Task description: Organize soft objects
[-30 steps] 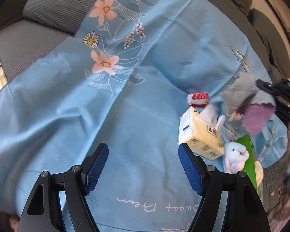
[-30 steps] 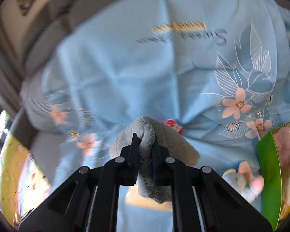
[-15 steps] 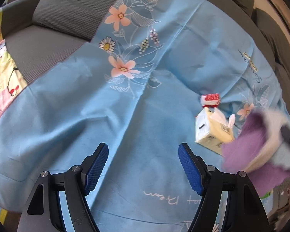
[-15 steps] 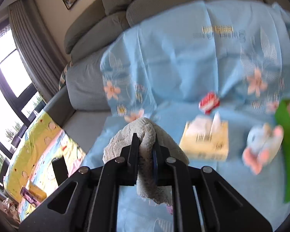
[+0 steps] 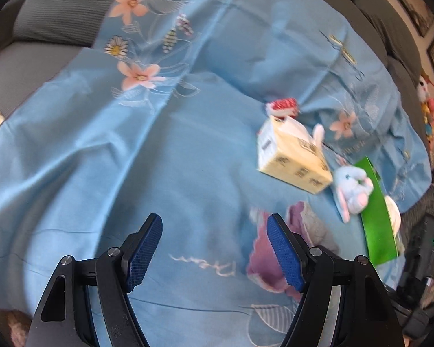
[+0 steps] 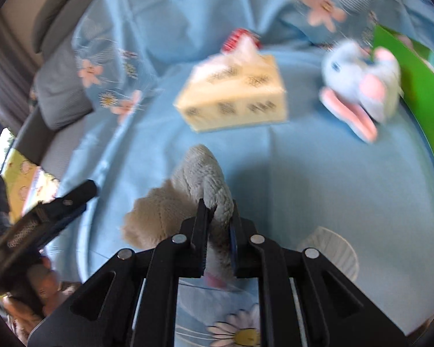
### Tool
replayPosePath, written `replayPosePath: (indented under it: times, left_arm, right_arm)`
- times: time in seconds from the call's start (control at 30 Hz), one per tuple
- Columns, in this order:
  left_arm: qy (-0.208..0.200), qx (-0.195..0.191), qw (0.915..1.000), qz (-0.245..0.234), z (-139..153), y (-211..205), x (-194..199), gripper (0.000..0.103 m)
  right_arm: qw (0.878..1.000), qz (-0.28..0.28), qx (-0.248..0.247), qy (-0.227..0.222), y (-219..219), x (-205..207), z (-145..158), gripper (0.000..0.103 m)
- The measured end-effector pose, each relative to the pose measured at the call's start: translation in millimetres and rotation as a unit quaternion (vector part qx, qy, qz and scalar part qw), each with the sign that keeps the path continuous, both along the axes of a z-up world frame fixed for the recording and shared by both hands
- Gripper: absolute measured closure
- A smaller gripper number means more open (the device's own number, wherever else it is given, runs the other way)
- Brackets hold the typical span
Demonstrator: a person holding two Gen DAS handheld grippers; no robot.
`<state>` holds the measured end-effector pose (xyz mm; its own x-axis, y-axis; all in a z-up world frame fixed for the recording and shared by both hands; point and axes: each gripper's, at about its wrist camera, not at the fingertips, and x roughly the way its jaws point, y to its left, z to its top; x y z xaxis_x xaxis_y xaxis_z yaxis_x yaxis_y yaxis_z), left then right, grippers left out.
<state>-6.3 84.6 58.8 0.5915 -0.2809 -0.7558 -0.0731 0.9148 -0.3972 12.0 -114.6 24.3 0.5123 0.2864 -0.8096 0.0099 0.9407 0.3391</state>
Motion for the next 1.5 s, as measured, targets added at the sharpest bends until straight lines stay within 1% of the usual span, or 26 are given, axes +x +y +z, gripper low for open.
replayPosePath:
  times: [0.03, 0.07, 0.13, 0.17, 0.2, 0.27, 0.37, 0.43, 0.5, 0.6, 0.77, 0.8, 0.83, 0.87, 0.9, 0.93, 0.97, 1.0, 1.07, 1.1, 1.2, 1.23, 1.33, 1.5]
  left_arm:
    - [-0.001, 0.004, 0.9999, -0.012, 0, -8, -1, 0.028]
    - [-0.002, 0.007, 0.9997, -0.024, -1, -15, -2, 0.028]
    - [0.001, 0.011, 0.9988, -0.047, -2, -27, -2, 0.028]
    - [0.002, 0.01, 0.9984, -0.055, -3, -32, -2, 0.028]
    - [0.003, 0.008, 0.998, -0.062, -5, -37, -2, 0.028]
    - [0.011, 0.005, 0.997, -0.076, -10, -46, 0, 0.028]
    - [0.028, 0.011, 0.9952, -0.093, -20, -58, 5, 0.028]
    - [0.043, 0.005, 0.9938, -0.103, -28, -65, 7, 0.028]
    - [0.052, -0.001, 0.9923, -0.112, -32, -71, 8, 0.028]
    - [0.05, 0.009, 0.9927, -0.109, -35, -78, 8, 0.028]
    - [0.044, 0.016, 0.9929, -0.11, -37, -88, 10, 0.028]
    - [0.041, 0.019, 0.9928, -0.111, -37, -90, 10, 0.035]
    - [0.04, 0.02, 0.9927, -0.112, -37, -92, 11, 0.04]
    - [0.041, 0.015, 0.9926, -0.113, -38, -93, 13, 0.048]
    - [0.041, 0.006, 0.9925, -0.115, -38, -94, 14, 0.056]
    - [0.041, 0.002, 0.9923, -0.117, -38, -97, 16, 0.06]
    - [0.04, -0.001, 0.9921, -0.119, -37, -99, 18, 0.065]
    - [0.035, 0.0, 0.9919, -0.122, -35, -101, 19, 0.066]
    - [0.024, 0.009, 0.9913, -0.129, -29, -106, 19, 0.067]
    - [0.013, 0.016, 0.9911, -0.132, -25, -109, 17, 0.067]
    - [-0.018, 0.029, 0.9896, -0.14, -7, -117, 15, 0.067]
    - [-0.034, 0.033, 0.9885, -0.143, 3, -121, 15, 0.067]
    - [-0.067, 0.029, 0.9858, -0.151, 31, -133, 19, 0.067]
    - [-0.124, 0.03, 0.9742, -0.186, 83, -171, 36, 0.067]
  right_arm:
    - [1.0, -0.001, 0.001, 0.005, -4, 1, -4, 0.088]
    - [1.0, -0.002, 0.006, 0.011, -8, 1, -8, 0.085]
    - [1.0, -0.019, 0.01, 0.022, -17, -1, -9, 0.068]
    - [0.999, -0.025, 0.012, 0.023, -19, -1, -7, 0.048]
    - [0.999, -0.033, 0.02, 0.019, -26, -4, -5, 0.04]
    - [0.999, -0.036, 0.036, 0.01, -34, -7, 0, 0.039]
    - [0.997, -0.04, 0.069, 0.012, -48, -8, 6, 0.035]
    - [0.995, -0.046, 0.09, 0.012, -53, -6, 10, 0.034]
    - [0.994, -0.039, 0.103, 0.012, -52, -4, 12, 0.024]
    - [0.995, -0.02, 0.099, 0.024, -43, 6, 8, 0.024]
    - [0.993, 0.007, 0.098, 0.061, -28, 28, -14, 0.024]
    - [0.993, 0.016, 0.094, 0.064, -22, 33, -19, 0.025]
    - [0.995, 0.019, 0.084, 0.053, -18, 35, -18, 0.027]
    - [0.996, 0.021, 0.077, 0.048, -17, 35, -16, 0.038]
    - [0.995, 0.028, 0.076, 0.049, -14, 38, -17, 0.05]
    - [0.994, 0.035, 0.091, 0.058, -12, 41, -19, 0.056]
    - [0.992, 0.041, 0.102, 0.065, -12, 44, -21, 0.066]
    - [0.99, 0.047, 0.112, 0.07, -11, 46, -23, 0.068]
    - [0.991, 0.049, 0.106, 0.061, -9, 45, -21, 0.072]
    - [0.991, 0.049, 0.11, 0.055, -11, 43, -18, 0.075]
    - [0.99, 0.045, 0.127, 0.046, -18, 42, -5, 0.078]
    - [0.99, 0.042, 0.128, 0.035, -22, 41, 4, 0.078]
    - [0.991, 0.034, 0.126, -0.004, -35, 39, 33, 0.078]
    - [0.989, 0.003, 0.127, -0.08, -75, 38, 90, 0.078]
